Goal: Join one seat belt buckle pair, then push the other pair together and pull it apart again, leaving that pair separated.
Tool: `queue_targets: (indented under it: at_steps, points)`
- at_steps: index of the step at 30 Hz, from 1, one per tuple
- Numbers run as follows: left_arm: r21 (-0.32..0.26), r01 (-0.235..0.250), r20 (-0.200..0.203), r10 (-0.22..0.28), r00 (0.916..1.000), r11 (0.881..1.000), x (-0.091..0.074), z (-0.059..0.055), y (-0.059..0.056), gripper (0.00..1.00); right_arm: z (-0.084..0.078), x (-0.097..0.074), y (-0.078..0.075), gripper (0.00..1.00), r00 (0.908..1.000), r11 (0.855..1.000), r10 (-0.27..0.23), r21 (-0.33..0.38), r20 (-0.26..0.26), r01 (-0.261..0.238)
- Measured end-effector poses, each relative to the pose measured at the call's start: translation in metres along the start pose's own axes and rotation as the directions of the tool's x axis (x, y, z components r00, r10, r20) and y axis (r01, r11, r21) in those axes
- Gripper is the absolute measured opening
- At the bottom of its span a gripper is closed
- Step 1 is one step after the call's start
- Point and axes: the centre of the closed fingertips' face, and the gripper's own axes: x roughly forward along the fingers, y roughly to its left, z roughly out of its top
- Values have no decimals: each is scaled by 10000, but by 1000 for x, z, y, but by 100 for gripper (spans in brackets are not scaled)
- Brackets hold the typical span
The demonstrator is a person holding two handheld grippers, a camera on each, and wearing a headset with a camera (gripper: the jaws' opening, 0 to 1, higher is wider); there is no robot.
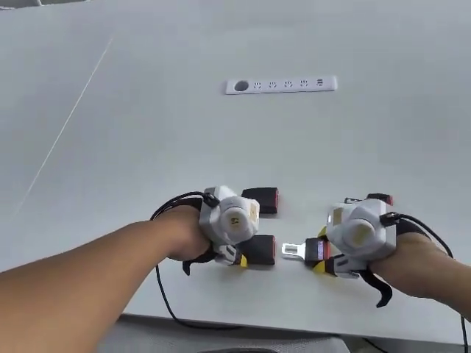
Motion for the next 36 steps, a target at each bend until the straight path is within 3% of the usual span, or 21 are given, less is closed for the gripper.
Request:
queue_targets:
  at_steps: [13,16,21,26,36]
  points:
    - [57,-7,-23,7,10000,10000,0,0,0,33,10,5,5,35,10000,9998,39,-206,32,-38]
    - [63,-15,-63,15,10000,10000,0,1,0,33,16,4,5,35,9993,9998,166,68,334,-169]
    - [141,-1,-138,3,9999,9999,0,0,-1,33,16,9,7,35,9998,9989,126,-454,171,-118]
    - [125,23,-140,-21,9999,9999,0,1,0,33,23,12,7,35,9990,9997,195,-122,411,-190]
    - [261,44,-218,-38,9998,9996,0,1,-1,32,24,15,6,33,9994,9997,256,13,246,-256]
